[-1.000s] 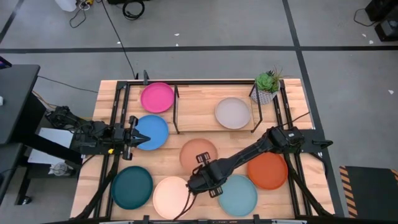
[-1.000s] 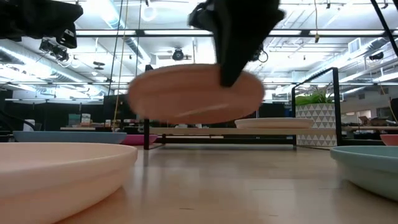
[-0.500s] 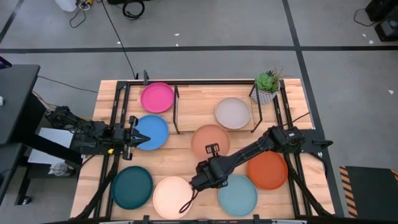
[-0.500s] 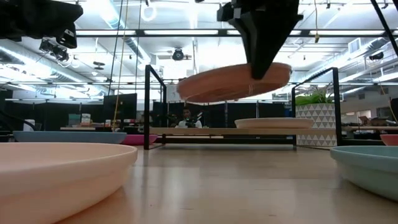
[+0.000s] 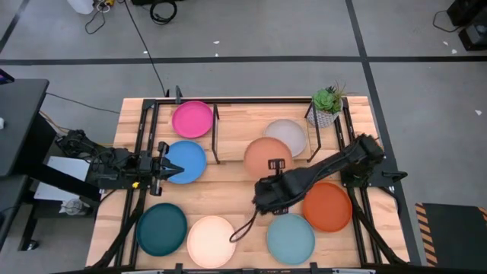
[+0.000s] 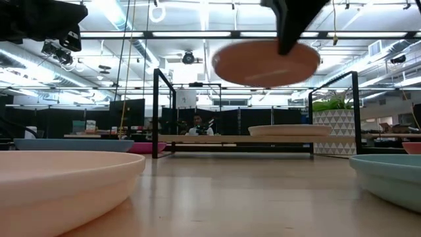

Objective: Place and stack plates onto a shelf
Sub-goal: Stack the light brown plate on top of the grey plate on the shelf

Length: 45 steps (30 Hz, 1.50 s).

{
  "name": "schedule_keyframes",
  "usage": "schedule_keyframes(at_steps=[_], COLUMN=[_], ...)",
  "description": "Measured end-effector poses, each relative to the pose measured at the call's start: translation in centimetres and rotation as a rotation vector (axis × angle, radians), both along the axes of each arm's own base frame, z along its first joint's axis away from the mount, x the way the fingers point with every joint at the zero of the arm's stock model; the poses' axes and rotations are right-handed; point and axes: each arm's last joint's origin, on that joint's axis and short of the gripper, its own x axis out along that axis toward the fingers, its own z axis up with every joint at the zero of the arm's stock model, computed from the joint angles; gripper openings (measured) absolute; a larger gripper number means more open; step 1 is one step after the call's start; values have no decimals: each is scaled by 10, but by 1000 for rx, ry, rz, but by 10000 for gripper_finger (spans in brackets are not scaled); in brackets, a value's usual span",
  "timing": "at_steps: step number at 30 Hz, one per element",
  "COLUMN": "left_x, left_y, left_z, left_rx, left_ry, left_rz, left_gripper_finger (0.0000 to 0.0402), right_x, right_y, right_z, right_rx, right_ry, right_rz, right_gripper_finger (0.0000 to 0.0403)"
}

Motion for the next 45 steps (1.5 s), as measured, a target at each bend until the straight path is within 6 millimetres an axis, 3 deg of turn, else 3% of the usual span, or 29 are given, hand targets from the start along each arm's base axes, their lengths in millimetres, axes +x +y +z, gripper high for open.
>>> schedule_keyframes(at_steps=[11,23,32,39,45], left_x=[0,0,0,0,0], left_y=[0,0,0,0,0], left_z=[0,0,0,0,0], left_rx=[4,4,5,5,3], left_ry=[0,0,1,1,1], left_rz=[1,1,1,1,1], left_gripper_finger=[23,23,23,23,23], right_x=[-31,-37,-36,-39,-37], right_y=[-60,-107,-126,-128,-129], right_z=[-29,-57,-69,-74,-74], right_rx=[62,28,60,65,55], right_ry=[-24,70,62,80,53], right_rz=[-131,-192,-189,-203,-230], right_gripper_finger=[24,24,24,28,54])
